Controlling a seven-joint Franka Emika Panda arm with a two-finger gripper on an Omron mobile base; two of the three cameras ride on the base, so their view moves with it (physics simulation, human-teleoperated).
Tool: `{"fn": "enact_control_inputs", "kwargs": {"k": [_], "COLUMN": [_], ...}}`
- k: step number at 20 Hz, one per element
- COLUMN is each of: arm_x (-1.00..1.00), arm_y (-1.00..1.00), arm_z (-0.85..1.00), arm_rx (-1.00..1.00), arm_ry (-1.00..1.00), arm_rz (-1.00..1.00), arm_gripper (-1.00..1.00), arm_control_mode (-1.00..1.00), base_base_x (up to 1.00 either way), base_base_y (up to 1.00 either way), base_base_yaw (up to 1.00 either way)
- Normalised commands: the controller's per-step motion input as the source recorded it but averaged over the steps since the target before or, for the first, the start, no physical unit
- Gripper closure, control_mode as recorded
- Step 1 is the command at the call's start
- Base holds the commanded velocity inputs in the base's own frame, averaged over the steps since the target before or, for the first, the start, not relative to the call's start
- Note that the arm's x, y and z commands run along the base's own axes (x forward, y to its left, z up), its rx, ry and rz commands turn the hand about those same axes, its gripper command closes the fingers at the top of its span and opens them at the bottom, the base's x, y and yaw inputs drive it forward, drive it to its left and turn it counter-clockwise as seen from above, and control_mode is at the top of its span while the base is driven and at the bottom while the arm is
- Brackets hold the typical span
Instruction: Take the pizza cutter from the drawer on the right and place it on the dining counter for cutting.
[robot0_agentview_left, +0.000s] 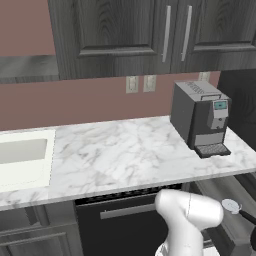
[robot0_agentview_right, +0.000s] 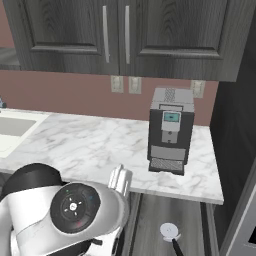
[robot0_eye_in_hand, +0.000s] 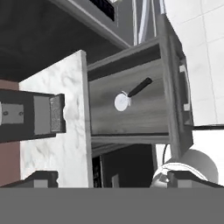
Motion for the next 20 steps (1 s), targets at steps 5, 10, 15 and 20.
{"fn": "enact_control_inputs", "kwargs": {"k": [5, 10, 15, 20], "arm_x": [0.12, 0.16, 0.19, 0.02], "arm_y": [-0.05, 0.0, 0.01, -0.11], "arm_z": [-0.22, -0.2, -0.08, -0.16], "arm_rx": [-0.13, -0.19, -0.21, -0.14], "arm_ry": [0.11, 0.24, 0.37, 0.24], "arm_rz": [0.4, 0.43, 0.35, 0.32], "arm_gripper": [-1.0, -1.0, -1.0, -1.0], "arm_control_mode": [-1.0, -1.0, -1.0, -1.0], "base_base_x": [0.0, 0.0, 0.0, 0.0], "base_base_y": [0.0, 0.0, 0.0, 0.0], "base_base_yaw": [0.0, 0.0, 0.0, 0.0]}}
